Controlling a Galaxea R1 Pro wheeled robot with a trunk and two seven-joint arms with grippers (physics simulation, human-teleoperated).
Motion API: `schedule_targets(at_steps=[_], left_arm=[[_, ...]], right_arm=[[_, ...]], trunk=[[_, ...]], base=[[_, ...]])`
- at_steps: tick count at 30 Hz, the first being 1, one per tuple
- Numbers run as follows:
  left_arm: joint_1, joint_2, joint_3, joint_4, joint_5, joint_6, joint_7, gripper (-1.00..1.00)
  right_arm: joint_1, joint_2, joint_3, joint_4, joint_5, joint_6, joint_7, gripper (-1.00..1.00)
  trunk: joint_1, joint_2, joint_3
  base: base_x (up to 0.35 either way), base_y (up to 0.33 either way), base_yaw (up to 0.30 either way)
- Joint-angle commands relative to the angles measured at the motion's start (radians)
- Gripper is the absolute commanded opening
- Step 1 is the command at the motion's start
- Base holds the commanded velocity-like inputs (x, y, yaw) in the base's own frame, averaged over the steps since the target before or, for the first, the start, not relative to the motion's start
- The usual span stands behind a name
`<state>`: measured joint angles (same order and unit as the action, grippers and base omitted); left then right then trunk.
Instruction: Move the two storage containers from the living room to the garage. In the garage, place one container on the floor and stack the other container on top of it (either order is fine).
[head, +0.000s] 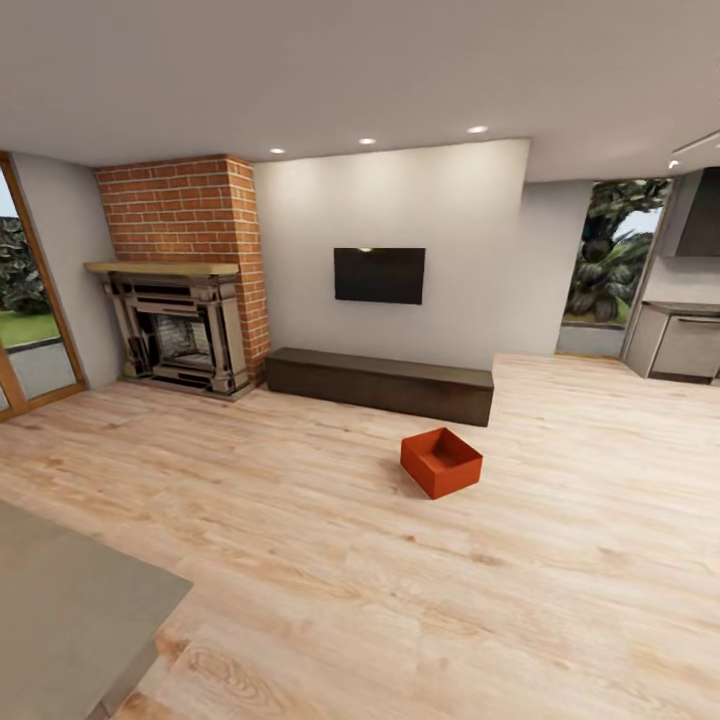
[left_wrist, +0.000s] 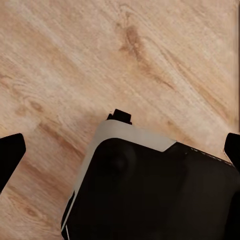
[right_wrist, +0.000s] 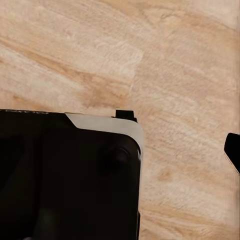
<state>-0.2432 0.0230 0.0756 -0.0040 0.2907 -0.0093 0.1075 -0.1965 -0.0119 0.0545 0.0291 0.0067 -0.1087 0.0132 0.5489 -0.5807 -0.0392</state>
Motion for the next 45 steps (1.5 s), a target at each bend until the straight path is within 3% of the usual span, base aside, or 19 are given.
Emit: schedule_targets(at_steps=[1,45], left_arm=[[-0.001,0.0,0.007,0.0,0.001,-0.001,0.001,1.0],[-0.001,0.003,0.007,-0.001,0.001,-0.001,0.001,1.0]], right_arm=[[-0.002,0.0,0.005,0.003,0.001,-0.006,0.001,1.0],[-0.002,0.0,0.005,0.003,0.0,-0.008,0.001,1.0]], trunk=[[0.001,-0.002,-0.002],[0.001,-0.002,-0.002]], base=[[0.319,-0.003,-0.001],[0.321,0.0,0.0]])
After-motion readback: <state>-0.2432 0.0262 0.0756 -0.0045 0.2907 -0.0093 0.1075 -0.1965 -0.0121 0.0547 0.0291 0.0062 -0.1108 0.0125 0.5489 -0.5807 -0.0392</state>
